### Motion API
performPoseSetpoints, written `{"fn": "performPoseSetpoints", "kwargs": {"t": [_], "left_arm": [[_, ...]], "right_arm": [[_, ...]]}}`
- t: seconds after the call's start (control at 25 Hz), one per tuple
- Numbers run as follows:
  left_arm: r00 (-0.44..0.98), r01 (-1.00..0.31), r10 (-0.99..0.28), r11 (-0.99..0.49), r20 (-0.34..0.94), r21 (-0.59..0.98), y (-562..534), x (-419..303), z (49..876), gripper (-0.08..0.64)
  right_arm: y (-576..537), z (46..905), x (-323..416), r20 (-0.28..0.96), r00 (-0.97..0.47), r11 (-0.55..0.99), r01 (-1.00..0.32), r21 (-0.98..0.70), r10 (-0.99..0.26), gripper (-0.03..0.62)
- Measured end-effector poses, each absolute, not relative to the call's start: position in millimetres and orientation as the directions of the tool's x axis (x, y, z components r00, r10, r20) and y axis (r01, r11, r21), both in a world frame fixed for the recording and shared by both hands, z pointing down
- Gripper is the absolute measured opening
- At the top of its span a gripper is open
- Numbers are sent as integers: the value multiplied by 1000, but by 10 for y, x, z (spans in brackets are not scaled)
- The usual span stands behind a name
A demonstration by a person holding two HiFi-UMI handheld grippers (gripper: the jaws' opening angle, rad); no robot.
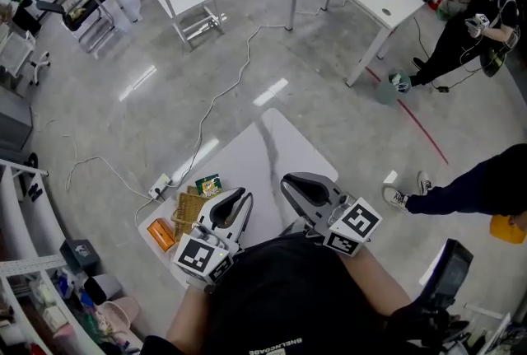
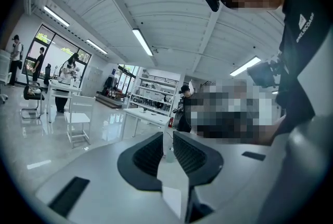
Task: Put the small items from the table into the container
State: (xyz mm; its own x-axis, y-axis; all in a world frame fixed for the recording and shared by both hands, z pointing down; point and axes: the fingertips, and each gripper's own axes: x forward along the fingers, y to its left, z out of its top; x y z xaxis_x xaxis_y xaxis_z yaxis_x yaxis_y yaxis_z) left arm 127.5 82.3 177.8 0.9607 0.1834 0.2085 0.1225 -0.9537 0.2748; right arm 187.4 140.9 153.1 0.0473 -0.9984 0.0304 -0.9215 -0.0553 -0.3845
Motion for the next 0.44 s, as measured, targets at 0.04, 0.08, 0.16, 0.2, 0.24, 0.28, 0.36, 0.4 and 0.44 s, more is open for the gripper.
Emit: {"fn": "performPoseSetpoints", "kwargs": {"t": [0.04, 0.08, 0.16, 0.2, 0.24, 0.28, 0.36, 0.4, 0.44], "left_arm": [[961, 126, 185, -955, 207, 269, 841, 1279, 1772, 44], [961, 132, 188, -956, 204, 263, 860, 1287, 1764, 44], [961, 134, 188, -958, 201, 255, 892, 1288, 1773, 44], [962, 128, 183, -958, 204, 257, 905, 1280, 1786, 46], [962, 123, 180, -958, 207, 259, 919, 1277, 1791, 46], [962, 121, 178, -958, 207, 262, 934, 1281, 1784, 46], [963, 127, 183, -957, 200, 262, 970, 1297, 1749, 46], [963, 133, 187, -956, 196, 260, 990, 1300, 1736, 49], [962, 138, 191, -956, 193, 258, 1011, 1300, 1728, 52]], "right_arm": [[1415, 1545, 1872, 31, 45, -54, -921, -385, -998, 37], [1423, 1559, 1875, 32, 44, -53, -921, -387, -999, 37], [1443, 1574, 1878, 31, 42, -51, -919, -391, -999, 37], [1455, 1571, 1881, 29, 42, -50, -918, -392, -999, 37], [1468, 1561, 1885, 28, 42, -50, -918, -393, -999, 37], [1481, 1550, 1890, 27, 42, -49, -918, -394, -999, 37], [1506, 1534, 1893, 25, 42, -48, -917, -396, -999, 37], [1517, 1532, 1890, 25, 42, -48, -917, -397, -999, 37], [1529, 1532, 1885, 26, 41, -48, -916, -398, -999, 37]]}}
